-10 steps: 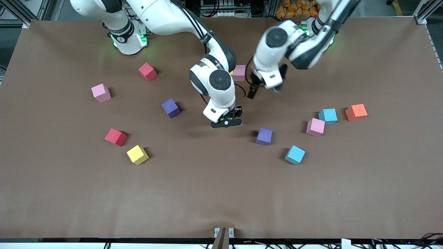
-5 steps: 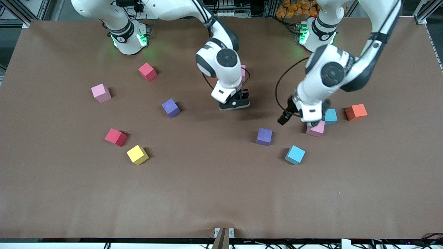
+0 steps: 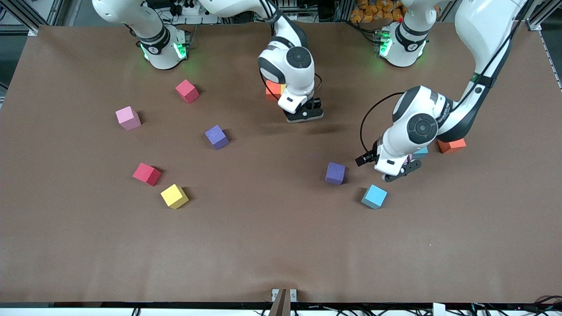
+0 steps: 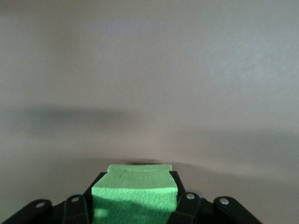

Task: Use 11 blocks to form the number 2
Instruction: 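Grasp the cyan cube with the left gripper while the right gripper holds green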

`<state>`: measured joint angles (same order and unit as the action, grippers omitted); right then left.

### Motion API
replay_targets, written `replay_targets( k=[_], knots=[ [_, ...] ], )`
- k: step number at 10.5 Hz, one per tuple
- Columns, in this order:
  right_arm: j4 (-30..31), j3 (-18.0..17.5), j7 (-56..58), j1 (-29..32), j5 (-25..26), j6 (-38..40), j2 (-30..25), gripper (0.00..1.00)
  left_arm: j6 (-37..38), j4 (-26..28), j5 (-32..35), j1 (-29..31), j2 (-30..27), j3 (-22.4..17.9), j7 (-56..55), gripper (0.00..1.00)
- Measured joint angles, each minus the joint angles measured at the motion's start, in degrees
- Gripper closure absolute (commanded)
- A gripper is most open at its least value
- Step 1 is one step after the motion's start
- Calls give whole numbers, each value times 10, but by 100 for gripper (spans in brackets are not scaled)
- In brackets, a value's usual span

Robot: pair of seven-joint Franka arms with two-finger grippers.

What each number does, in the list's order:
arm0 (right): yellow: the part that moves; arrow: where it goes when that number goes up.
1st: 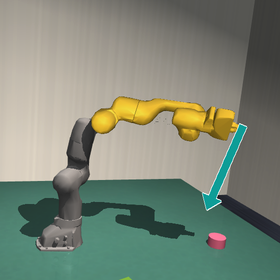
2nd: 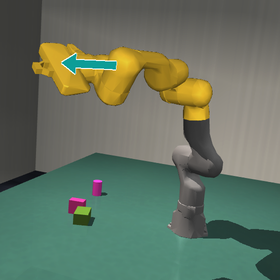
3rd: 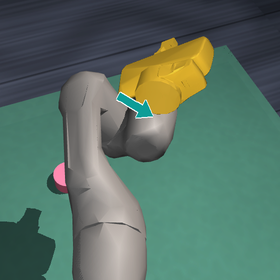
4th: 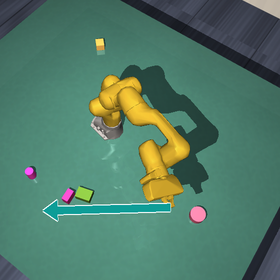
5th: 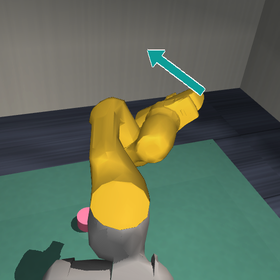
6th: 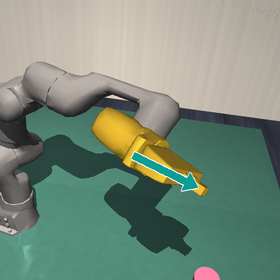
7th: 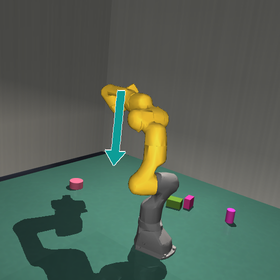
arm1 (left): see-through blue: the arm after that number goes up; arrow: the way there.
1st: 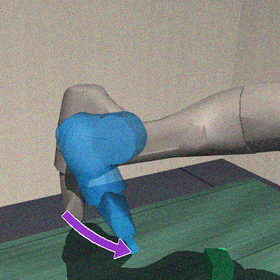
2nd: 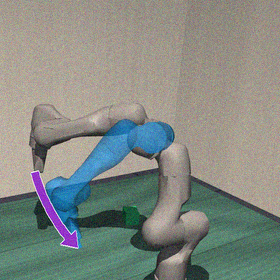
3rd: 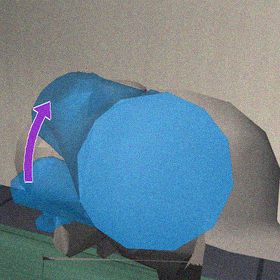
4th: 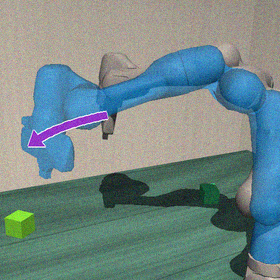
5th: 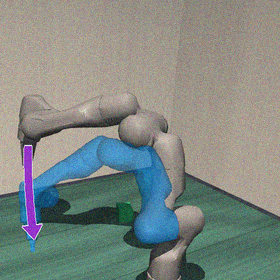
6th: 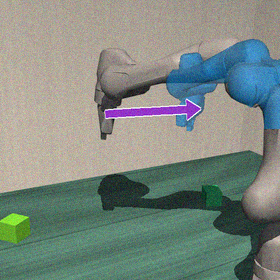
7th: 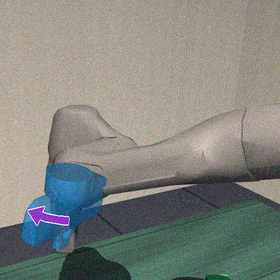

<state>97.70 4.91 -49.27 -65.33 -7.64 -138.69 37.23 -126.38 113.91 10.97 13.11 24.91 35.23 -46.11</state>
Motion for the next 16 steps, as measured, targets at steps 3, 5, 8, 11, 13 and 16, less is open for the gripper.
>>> replay_targets(
  k=[3, 5, 8, 11, 13, 16],
  knots=[
    [5, 0, -20, -8, 0, -4, 3, 100, 0, -19, 4, 0, 1, -29, 136, 0],
    [6, 0, -35, -13, 0, -9, 5, 100, 0, -37, 37, -21, 1, -55, 237, 0],
    [10, 1, -58, -20, 14, -27, 13, 100, 0, -66, 49, -52, 17, -78, 286, 0],
    [11, 1, -62, -21, 20, -30, 17, 100, -1, -118, 46, -97, 52, -130, 378, 0],
    [11, 1, -62, -22, 22, -30, 17, 100, -1, -151, 41, -127, 69, -153, 387, 0],
    [12, 1, -62, -23, 23, -30, 17, 100, -1, -191, 40, -153, 104, -162, 391, 0]
  ],
)
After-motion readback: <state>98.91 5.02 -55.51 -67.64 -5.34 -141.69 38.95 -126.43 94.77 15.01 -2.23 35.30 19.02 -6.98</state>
